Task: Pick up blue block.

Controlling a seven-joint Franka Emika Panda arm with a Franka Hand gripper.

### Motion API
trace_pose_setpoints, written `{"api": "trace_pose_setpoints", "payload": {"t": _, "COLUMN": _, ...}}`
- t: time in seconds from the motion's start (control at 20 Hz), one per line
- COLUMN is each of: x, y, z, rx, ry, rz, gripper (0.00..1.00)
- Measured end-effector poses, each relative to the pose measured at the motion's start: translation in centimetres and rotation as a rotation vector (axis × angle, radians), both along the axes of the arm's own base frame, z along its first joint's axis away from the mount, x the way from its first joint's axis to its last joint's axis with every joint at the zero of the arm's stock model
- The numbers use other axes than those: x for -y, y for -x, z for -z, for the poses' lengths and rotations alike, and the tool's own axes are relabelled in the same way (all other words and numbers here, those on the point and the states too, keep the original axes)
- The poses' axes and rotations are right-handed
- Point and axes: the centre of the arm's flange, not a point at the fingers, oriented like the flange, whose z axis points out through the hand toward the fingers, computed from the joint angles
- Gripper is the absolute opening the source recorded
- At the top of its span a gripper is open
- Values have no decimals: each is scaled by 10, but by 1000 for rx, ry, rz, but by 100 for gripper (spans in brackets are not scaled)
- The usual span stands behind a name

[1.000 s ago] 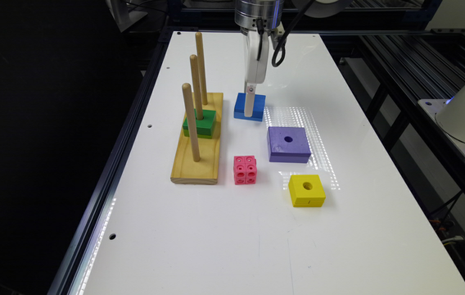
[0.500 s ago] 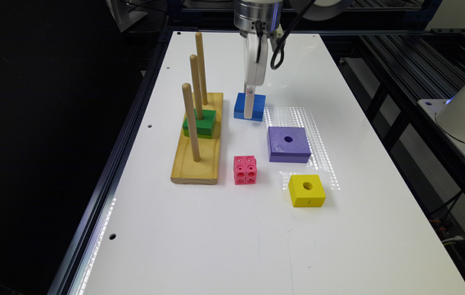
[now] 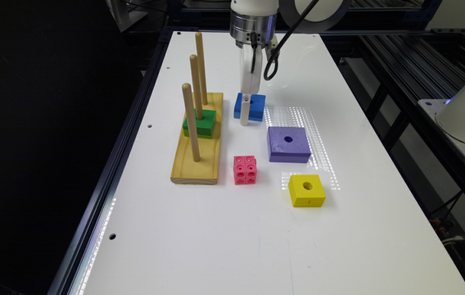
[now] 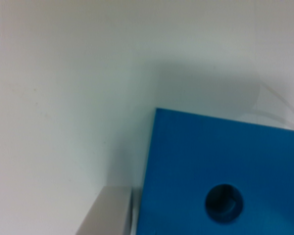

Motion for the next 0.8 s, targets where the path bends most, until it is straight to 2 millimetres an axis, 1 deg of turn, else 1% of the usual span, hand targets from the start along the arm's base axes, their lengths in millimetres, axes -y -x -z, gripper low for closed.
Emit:
{"api": "trace_pose_setpoints", "payload": {"t": 0.45, "x": 0, "y": -1, "z": 1, "rx": -1, "ry": -1, "rz": 0, "gripper": 100}}
{"api": "trace_pose_setpoints", "payload": {"t": 0.5, "x": 1, "y": -1, "z": 1, "rx": 0, "ry": 0, "rz": 1, "gripper": 0}}
{"api": "trace_pose_setpoints", "payload": {"t": 0.8, "x": 1, "y": -1, "z": 1, "rx": 0, "ry": 0, "rz": 1, "gripper": 0}}
